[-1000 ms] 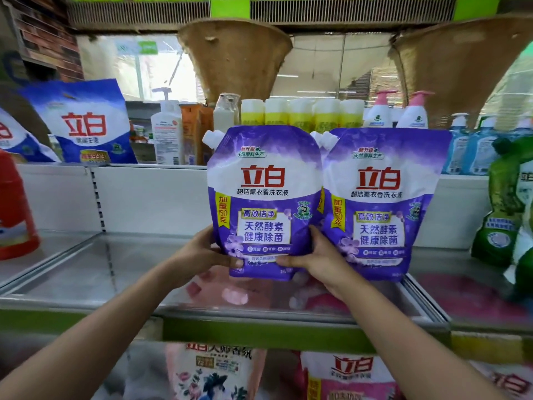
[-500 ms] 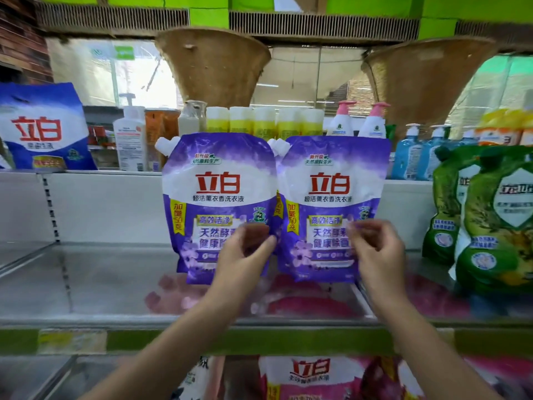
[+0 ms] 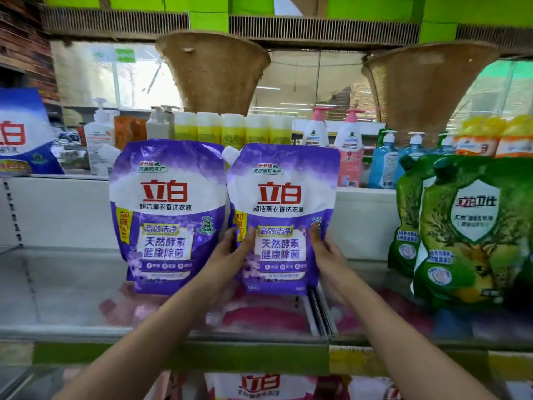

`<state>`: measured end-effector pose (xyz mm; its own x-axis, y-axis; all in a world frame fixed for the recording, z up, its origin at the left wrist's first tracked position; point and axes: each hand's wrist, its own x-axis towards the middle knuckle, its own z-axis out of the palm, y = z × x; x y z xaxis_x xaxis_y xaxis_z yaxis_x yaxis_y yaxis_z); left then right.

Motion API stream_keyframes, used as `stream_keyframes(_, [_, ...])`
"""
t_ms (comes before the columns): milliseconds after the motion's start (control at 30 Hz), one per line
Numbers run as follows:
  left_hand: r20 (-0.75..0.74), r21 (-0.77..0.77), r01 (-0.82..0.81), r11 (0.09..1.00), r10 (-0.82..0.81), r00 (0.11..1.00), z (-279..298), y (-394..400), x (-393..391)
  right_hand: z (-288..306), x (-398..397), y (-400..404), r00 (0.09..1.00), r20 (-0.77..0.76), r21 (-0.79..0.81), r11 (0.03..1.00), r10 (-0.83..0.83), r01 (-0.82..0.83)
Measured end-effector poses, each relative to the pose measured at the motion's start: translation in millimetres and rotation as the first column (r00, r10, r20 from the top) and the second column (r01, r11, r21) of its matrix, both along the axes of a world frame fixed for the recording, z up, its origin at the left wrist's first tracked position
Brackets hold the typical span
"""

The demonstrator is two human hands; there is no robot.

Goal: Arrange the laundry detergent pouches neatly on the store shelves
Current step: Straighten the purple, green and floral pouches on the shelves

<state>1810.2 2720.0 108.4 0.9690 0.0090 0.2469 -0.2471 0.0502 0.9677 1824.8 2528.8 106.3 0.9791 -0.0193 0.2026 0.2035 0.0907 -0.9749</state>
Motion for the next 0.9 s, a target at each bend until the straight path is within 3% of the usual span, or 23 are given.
stream_keyframes(133, [-0.002,-0.061,-0.006,0.998,0.006,1.0,4,-2,-8,1,-6,3,1.0,-0.005,0.086,0.996,-0.014,0.015])
stream_keyframes(533, [0.013,-0.067,0.112,0.991,-0.111,0.994,0,8,-64,3,-64,-5,0.997,0.019,0.101,0.992,0.069,-0.07])
stream_keyframes(767, [0.001,0.011,0.097,0.995,-0.097,0.995,2,12,-80,3,-89,0,0.997,0.027,0.094,0.993,0.067,-0.07])
stream_keyframes(833, [0.022,0.04,0.058,0.998,-0.059,0.998,4,17,-83,4,-96,1,0.996,0.08,0.084,0.996,-0.036,0.03])
stream_keyframes(900, [0.068,0.035,-0.066,0.997,0.064,0.996,5,29,-86,3,-107,2,0.924,0.228,0.074,0.952,-0.306,0.297])
